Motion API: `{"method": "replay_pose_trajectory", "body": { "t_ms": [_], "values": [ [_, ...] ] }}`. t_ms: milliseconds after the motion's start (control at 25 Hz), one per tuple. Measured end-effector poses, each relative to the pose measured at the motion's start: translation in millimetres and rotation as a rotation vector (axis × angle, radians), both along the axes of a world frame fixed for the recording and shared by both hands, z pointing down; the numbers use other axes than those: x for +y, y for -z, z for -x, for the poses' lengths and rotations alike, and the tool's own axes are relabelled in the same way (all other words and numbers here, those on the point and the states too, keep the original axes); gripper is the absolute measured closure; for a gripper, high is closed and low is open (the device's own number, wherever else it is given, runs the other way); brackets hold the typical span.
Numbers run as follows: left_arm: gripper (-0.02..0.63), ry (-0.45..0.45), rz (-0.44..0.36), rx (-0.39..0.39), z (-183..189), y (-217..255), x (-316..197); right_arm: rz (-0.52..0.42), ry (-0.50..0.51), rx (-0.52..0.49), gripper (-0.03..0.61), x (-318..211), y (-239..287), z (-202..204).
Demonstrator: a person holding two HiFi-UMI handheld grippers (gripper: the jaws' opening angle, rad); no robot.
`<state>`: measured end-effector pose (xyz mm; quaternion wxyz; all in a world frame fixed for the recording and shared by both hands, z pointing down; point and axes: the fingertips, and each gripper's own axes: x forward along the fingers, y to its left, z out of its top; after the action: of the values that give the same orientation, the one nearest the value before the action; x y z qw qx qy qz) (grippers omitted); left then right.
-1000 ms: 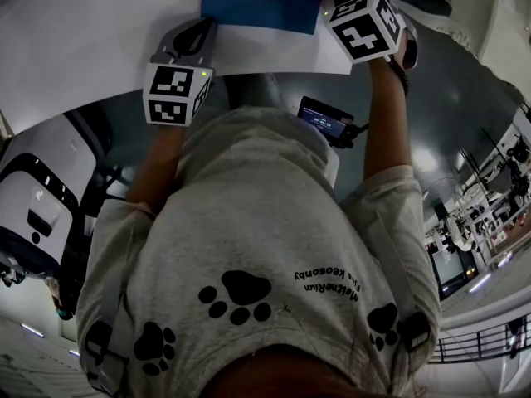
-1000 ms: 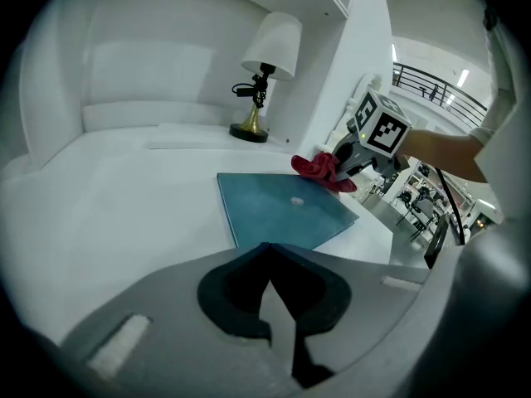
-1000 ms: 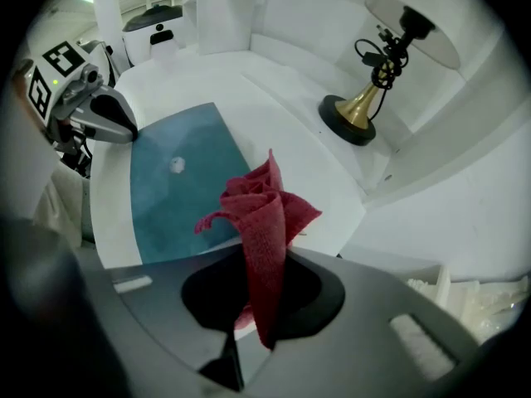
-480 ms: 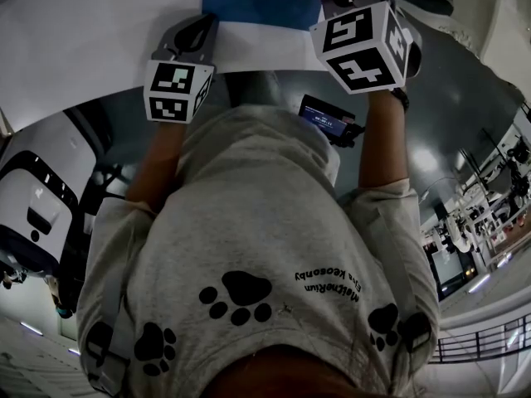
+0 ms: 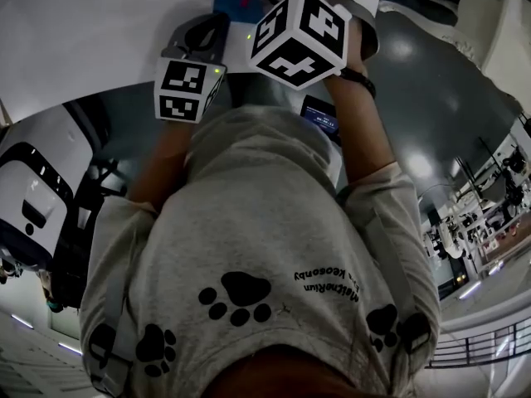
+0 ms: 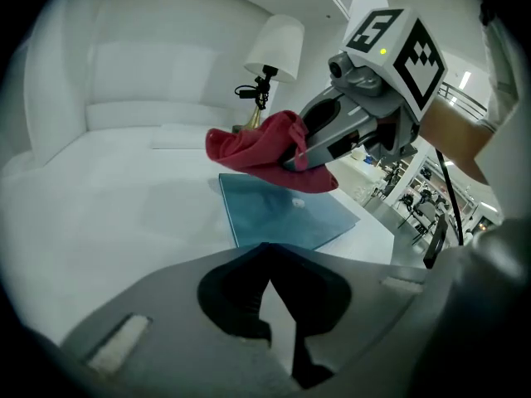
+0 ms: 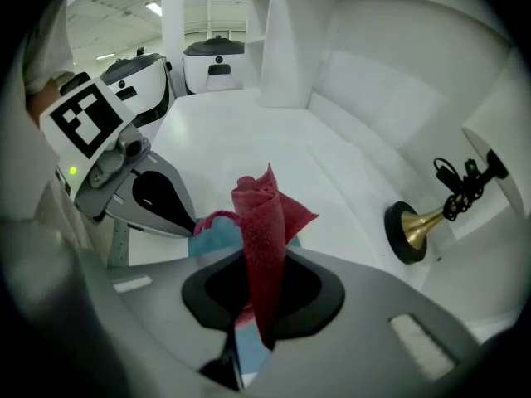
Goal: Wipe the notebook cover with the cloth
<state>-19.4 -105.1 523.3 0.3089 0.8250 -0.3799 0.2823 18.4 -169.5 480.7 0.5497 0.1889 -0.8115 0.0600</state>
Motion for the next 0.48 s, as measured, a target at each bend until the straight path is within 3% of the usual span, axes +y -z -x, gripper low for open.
{"method": "replay_pose_trajectory", "body": {
  "t_ms": [240, 480],
  "values": [
    [0.617, 0.005, -0.001, 0.003, -2.0, 0.6, -1.4, 0.059, 0.048, 0.021, 0.532, 1.9, -24.6, 21.7],
    [0.617, 0.003, 0.0, 0.007, -3.3, 0.2, -1.5, 0.098, 0.038, 0.078, 0.532, -0.7, -39.8, 18.2]
  ]
}}
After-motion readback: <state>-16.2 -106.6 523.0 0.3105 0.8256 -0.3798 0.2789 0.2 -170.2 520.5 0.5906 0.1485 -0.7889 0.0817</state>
